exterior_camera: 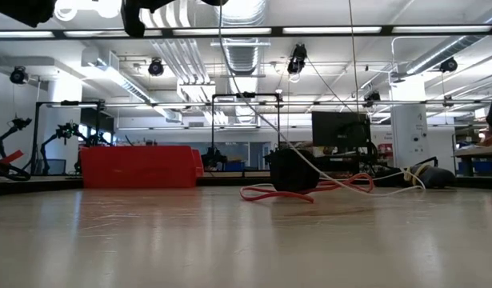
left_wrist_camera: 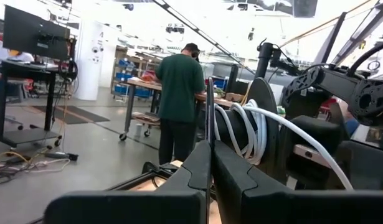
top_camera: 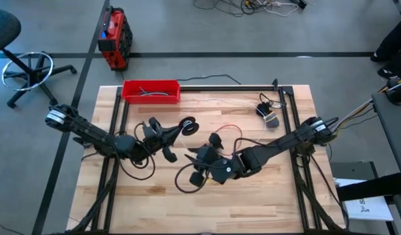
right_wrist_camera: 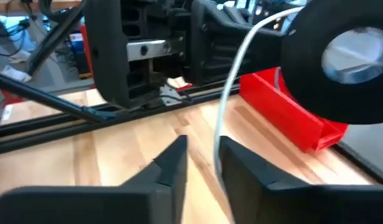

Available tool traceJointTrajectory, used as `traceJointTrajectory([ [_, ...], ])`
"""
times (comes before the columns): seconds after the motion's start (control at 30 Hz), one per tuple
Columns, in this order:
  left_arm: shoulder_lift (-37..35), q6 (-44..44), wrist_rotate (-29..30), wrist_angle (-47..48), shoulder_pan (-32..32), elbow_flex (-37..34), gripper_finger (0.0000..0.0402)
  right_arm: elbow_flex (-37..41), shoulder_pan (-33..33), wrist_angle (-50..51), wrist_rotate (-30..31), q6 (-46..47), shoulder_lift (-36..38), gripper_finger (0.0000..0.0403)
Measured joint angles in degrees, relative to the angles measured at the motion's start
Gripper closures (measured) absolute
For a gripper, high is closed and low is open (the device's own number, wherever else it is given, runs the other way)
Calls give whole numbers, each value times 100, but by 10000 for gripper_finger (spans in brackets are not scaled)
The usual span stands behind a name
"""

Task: Coil cords
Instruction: Coil the white wire onto the black spool

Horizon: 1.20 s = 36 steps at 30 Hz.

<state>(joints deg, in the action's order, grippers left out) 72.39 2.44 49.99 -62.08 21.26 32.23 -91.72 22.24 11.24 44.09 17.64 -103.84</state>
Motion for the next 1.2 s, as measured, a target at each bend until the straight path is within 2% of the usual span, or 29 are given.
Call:
traceJointTrajectory([
  [0.2, -25, -57, 27, -7, 0, -11, 401, 0, 2, -62, 112, -119, -3, 391],
  [0.6, -27, -494, -1, -147, -2, -28, 402, -102, -181, -789, -56, 206, -889, 401],
  [0.93, -47, -512, -14, -199, -3, -55, 401, -153, -177, -688, -93, 78, -932, 397],
  [1.1, -229, -447, -25, -341, 6, -55, 401, -122, -98, -113, -205, -43, -746, 347],
  [1.2, -372, -302, -112, -241, 70, -98, 401, -123, -37, 464, 25, -57, -418, 303],
])
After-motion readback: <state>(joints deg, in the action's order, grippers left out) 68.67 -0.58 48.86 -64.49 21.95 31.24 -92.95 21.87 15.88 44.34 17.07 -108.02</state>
